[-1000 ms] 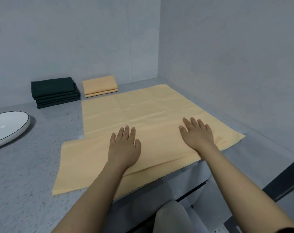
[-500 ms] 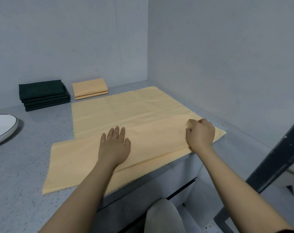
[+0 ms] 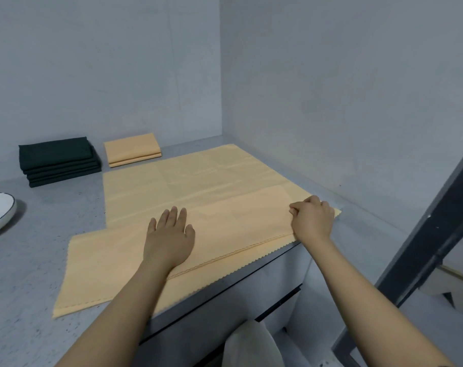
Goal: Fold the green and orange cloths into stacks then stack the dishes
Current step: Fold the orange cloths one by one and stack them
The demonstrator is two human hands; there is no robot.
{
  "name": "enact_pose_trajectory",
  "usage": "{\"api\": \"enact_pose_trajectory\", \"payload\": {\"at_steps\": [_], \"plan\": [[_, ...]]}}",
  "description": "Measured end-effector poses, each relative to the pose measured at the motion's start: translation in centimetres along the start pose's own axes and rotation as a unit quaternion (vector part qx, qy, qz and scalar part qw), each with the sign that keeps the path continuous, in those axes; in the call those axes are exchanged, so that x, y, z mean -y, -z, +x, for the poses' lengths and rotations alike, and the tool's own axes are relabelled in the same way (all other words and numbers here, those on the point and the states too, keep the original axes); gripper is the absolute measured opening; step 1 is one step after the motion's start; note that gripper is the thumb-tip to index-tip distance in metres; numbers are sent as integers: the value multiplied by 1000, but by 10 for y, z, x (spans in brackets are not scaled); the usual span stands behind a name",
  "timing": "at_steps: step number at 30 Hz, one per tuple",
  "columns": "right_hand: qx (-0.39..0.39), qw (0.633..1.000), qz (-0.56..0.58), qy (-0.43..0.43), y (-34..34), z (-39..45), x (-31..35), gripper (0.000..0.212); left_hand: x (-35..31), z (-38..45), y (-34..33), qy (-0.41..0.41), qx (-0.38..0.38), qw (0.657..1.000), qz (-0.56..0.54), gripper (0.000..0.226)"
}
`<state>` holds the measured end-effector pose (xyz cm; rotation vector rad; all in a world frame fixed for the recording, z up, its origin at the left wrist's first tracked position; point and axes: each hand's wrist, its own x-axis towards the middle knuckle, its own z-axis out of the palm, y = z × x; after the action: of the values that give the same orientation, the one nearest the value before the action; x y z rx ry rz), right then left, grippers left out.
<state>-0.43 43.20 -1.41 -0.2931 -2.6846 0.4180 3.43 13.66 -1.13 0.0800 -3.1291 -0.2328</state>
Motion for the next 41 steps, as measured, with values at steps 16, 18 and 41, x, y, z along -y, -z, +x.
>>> {"api": "enact_pose_trajectory", "payload": {"at_steps": [16, 18, 41], "plan": [[258, 934, 1, 245, -34, -15, 124, 50, 1, 2, 0, -5, -7, 1000, -6, 56], [266, 942, -22, 205, -34, -2, 107, 52, 2, 1, -1, -4, -3, 1000, -9, 56], [247, 928, 40, 278, -44, -32, 155, 51, -3, 2, 2, -6, 15, 1000, -15, 56]]}}
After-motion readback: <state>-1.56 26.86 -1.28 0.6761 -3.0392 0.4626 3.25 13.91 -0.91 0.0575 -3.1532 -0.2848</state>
